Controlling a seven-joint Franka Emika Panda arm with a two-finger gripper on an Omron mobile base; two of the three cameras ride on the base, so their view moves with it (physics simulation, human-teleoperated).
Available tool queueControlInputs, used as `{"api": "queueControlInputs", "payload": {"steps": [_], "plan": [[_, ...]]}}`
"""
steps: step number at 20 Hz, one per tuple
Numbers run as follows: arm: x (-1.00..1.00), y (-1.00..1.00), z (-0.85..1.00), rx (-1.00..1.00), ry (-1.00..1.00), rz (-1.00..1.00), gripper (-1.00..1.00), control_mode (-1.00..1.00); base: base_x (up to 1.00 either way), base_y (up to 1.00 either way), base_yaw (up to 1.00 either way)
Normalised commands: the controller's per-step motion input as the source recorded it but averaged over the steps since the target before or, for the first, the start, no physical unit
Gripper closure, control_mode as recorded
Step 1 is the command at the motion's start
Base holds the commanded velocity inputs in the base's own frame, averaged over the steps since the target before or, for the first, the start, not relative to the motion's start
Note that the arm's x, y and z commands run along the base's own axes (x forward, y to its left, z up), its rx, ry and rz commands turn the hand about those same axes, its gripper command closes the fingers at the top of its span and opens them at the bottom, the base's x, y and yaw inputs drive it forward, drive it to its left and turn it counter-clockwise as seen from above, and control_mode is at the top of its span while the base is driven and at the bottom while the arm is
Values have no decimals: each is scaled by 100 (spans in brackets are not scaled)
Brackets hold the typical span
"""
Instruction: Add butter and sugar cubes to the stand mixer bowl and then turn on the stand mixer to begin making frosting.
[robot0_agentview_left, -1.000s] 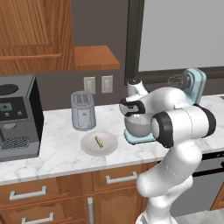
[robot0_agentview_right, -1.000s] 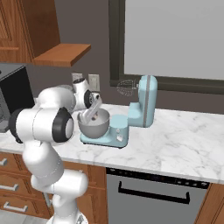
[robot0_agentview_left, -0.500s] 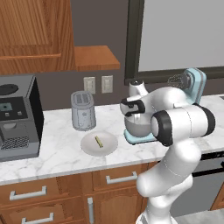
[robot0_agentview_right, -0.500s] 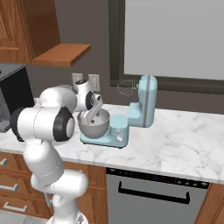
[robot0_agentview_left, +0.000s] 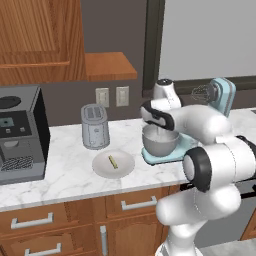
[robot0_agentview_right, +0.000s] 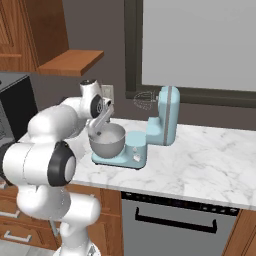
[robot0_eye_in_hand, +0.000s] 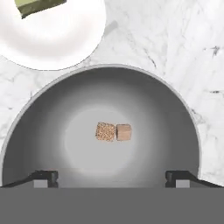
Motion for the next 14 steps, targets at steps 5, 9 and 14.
{"api": "queueControlInputs", "payload": {"steps": [5,9,14], "plan": [[-78,20,97,3,-7,0,-100,-100,0,0,0],[-72,49,70,3,0,-8,-100,-100,0,0,0],[-66,75,31,2,0,-26,-100,-100,0,0,0]]}}
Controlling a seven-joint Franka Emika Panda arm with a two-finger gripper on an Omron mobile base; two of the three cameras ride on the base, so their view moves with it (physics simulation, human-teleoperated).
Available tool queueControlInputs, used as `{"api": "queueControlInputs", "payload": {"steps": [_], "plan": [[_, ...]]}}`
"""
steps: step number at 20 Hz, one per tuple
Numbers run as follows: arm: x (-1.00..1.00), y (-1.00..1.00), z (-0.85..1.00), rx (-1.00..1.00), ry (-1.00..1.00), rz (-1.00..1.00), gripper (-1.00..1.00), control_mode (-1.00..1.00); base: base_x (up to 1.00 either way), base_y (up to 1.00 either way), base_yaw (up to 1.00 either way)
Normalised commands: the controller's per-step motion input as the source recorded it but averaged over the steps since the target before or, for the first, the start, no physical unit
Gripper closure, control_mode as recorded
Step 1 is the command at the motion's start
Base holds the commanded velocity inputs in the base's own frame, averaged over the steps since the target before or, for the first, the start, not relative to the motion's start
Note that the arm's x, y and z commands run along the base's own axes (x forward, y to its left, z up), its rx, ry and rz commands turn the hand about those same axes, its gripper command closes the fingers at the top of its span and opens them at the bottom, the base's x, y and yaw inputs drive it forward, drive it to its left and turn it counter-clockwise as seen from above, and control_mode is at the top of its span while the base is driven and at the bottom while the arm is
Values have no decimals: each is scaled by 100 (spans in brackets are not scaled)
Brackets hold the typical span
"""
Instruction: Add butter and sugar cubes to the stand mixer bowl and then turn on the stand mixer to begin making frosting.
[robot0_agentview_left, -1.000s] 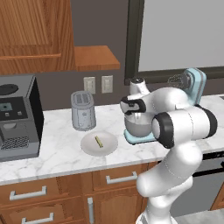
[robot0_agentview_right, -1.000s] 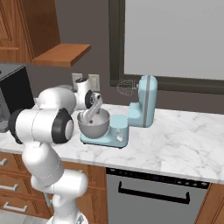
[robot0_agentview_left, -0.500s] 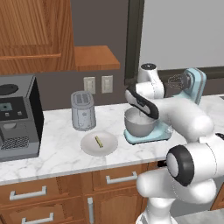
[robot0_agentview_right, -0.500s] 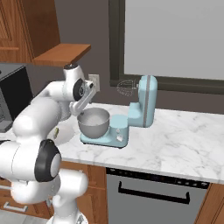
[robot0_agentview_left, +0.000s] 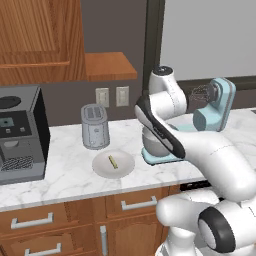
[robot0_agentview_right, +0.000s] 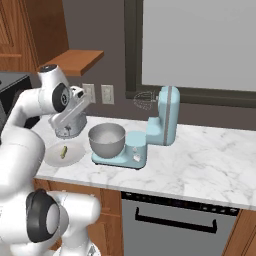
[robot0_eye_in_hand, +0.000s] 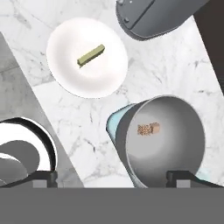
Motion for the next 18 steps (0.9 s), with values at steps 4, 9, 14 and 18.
{"api": "queueControlInputs", "payload": {"steps": [4,9,14,18], "plan": [[-59,72,3,4,0,-33,-100,-100,0,0,0],[-30,55,0,5,0,-36,-100,-100,0,0,0],[0,38,-2,4,0,-36,-100,-100,0,0,0],[8,21,-14,2,0,-35,-100,-100,0,0,0]]}}
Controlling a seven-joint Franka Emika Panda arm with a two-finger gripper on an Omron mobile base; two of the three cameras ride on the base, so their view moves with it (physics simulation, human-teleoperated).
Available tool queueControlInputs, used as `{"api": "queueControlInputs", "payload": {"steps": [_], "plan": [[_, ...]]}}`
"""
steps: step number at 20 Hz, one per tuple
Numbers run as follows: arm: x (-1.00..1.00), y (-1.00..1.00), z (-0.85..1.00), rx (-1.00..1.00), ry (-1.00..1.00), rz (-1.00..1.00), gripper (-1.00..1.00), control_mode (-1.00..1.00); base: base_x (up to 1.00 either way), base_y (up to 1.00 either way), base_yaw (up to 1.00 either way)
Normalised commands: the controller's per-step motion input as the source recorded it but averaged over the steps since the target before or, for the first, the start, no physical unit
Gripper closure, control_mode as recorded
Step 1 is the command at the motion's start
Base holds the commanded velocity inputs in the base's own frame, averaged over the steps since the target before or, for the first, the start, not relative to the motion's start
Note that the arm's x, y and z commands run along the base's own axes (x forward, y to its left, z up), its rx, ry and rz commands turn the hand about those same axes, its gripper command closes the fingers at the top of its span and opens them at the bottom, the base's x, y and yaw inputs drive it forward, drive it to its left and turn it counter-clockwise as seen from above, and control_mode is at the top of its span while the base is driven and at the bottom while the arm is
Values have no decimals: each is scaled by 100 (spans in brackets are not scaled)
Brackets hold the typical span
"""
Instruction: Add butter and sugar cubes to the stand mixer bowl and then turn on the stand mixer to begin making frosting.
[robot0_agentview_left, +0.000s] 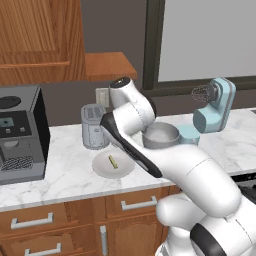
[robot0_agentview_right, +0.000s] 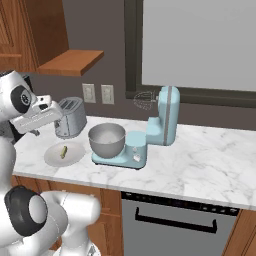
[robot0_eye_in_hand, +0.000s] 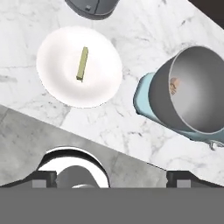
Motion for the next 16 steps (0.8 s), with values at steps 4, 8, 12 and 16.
{"api": "queueControlInputs", "payload": {"steps": [4,8,12,16], "plan": [[12,8,-31,3,0,-32,-100,-100,0,0,0],[15,1,-41,5,0,-28,-100,-100,0,0,0],[15,0,-42,8,0,-19,-100,-100,0,0,0],[11,7,-41,13,0,-4,-100,-100,0,0,0]]}}
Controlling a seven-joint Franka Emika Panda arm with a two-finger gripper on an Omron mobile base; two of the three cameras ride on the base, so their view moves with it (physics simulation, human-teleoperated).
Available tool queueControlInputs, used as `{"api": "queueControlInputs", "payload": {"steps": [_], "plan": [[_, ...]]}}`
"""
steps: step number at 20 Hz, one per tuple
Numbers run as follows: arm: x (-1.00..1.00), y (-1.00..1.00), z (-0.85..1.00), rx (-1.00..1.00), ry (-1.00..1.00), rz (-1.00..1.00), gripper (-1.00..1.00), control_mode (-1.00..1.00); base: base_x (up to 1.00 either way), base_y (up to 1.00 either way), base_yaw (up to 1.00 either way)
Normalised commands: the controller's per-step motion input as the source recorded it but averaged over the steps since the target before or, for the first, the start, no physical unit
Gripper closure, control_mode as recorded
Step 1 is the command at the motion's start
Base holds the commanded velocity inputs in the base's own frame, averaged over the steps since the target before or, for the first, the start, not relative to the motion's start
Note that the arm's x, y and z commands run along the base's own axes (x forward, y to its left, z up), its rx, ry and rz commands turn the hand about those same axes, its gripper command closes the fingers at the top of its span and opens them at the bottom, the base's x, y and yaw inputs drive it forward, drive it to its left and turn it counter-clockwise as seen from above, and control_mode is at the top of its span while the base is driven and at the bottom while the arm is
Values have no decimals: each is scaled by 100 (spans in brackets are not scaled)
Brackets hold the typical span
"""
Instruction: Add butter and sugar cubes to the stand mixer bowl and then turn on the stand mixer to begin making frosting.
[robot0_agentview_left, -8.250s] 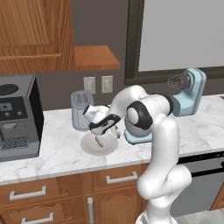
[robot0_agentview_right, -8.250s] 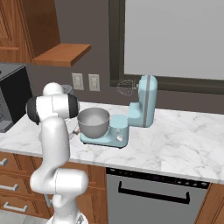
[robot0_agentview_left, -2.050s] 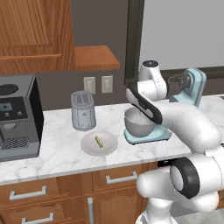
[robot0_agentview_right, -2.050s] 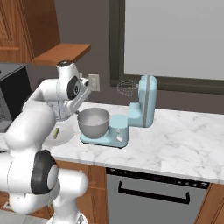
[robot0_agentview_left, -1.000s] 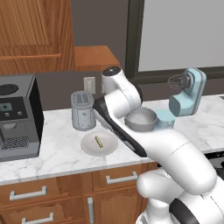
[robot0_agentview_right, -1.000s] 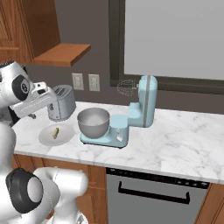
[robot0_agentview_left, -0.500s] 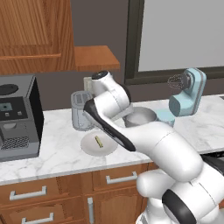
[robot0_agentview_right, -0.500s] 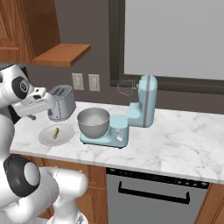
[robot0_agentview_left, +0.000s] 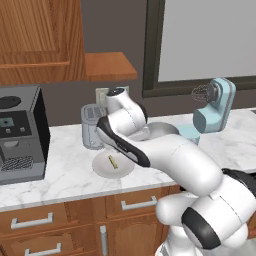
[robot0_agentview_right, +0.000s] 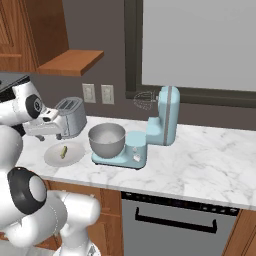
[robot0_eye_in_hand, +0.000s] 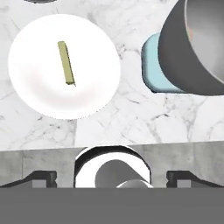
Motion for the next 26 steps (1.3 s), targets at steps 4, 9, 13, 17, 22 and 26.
{"api": "queueControlInputs", "payload": {"steps": [4,9,13,17,22,26], "plan": [[11,17,-39,11,0,0,-100,-100,0,0,0],[13,22,-33,3,0,0,-100,-100,0,0,0],[22,21,-20,0,0,0,-100,-100,0,0,0],[39,9,-12,1,-1,0,-100,-100,0,0,0],[40,3,-14,0,-5,0,-100,-100,0,0,0],[15,0,-24,0,-8,0,-100,-100,0,0,0]]}}
